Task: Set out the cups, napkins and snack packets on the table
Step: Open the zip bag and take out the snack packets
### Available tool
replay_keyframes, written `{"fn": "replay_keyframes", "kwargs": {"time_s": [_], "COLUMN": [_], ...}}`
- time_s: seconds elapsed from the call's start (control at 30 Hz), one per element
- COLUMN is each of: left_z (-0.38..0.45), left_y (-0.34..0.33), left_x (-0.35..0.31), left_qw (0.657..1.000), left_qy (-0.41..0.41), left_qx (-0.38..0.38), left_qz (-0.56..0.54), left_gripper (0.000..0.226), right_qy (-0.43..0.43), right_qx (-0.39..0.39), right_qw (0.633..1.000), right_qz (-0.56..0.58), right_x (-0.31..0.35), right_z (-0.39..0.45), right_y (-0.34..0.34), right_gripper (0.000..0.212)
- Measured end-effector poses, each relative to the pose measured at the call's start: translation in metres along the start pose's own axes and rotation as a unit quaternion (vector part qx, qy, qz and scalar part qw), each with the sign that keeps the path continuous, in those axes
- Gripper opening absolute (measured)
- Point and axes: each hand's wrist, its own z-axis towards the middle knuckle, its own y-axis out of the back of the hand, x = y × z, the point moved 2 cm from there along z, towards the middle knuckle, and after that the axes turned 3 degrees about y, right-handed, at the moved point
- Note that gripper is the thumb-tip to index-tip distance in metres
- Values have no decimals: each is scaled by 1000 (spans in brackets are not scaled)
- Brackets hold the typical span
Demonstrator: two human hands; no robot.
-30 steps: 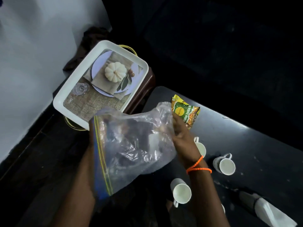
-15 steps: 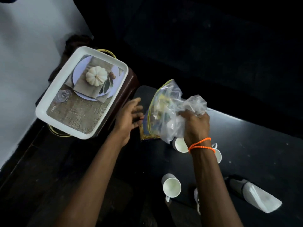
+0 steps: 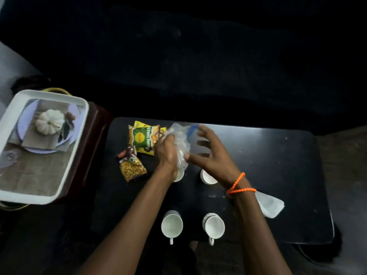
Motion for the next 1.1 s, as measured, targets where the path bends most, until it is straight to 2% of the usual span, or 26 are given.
{"fn": "replay_keyframes", "kwargs": {"time_s": [0.07,0.1,0.17,0.23,0.33,0.4,0.5,0.53,0.6,0.63,0.7,0.77,0.87,0.93,0.97,1.03,1.07,1.1], "left_z": [0,-2,-8,-16,-31,-40,-68,-77,-92,-98,-110,-116,-134,-149,-158,-180,-193,-207], "left_y": [-20,-31,-58,-78,-100,-115,-140,-148,-166,-173,-186,-194,-208,-221,-228,-240,-245,-248], "left_x": [1,2,10,19,32,42,56,62,77,84,97,108,131,149,157,172,180,188], "left_qw": [999,999,997,989,959,930,877,866,862,862,857,860,875,882,881,862,838,797], "left_qy": [16,16,23,54,175,219,239,225,171,157,151,160,148,110,88,29,-20,-80], "left_qx": [-15,-3,50,103,218,286,383,396,418,428,436,419,386,361,353,360,374,399], "left_qz": [40,48,57,87,46,71,162,206,232,222,228,242,251,283,303,355,397,446], "left_gripper": [26,29,33,33,51,59,72,68,42,28,18,22,30,36,38,38,36,31], "right_qy": [41,65,99,128,146,130,70,38,-6,-17,-52,-105,-133,-117,-114,-145,-169,-192], "right_qx": [-9,2,11,-17,-90,-158,-301,-351,-440,-471,-504,-466,-342,-361,-376,-353,-338,-341], "right_qw": [999,996,992,988,981,974,949,935,898,881,860,878,930,925,919,923,922,911], "right_qz": [-33,-58,-80,-85,-95,-101,-70,-40,24,42,56,37,1,31,24,-46,-90,-130], "right_x": [-7,-9,-14,-22,-44,-60,-86,-93,-104,-108,-115,-118,-122,-123,-124,-132,-140,-148], "right_z": [-16,-21,-28,-33,-47,-55,-71,-79,-96,-105,-124,-142,-179,-208,-219,-232,-236,-240], "right_y": [23,29,34,37,55,76,105,113,128,134,146,158,176,187,190,190,190,191], "right_gripper": [116,125,129,114,79,56,37,33,25,25,23,26,32,41,51,83,92,94]}}
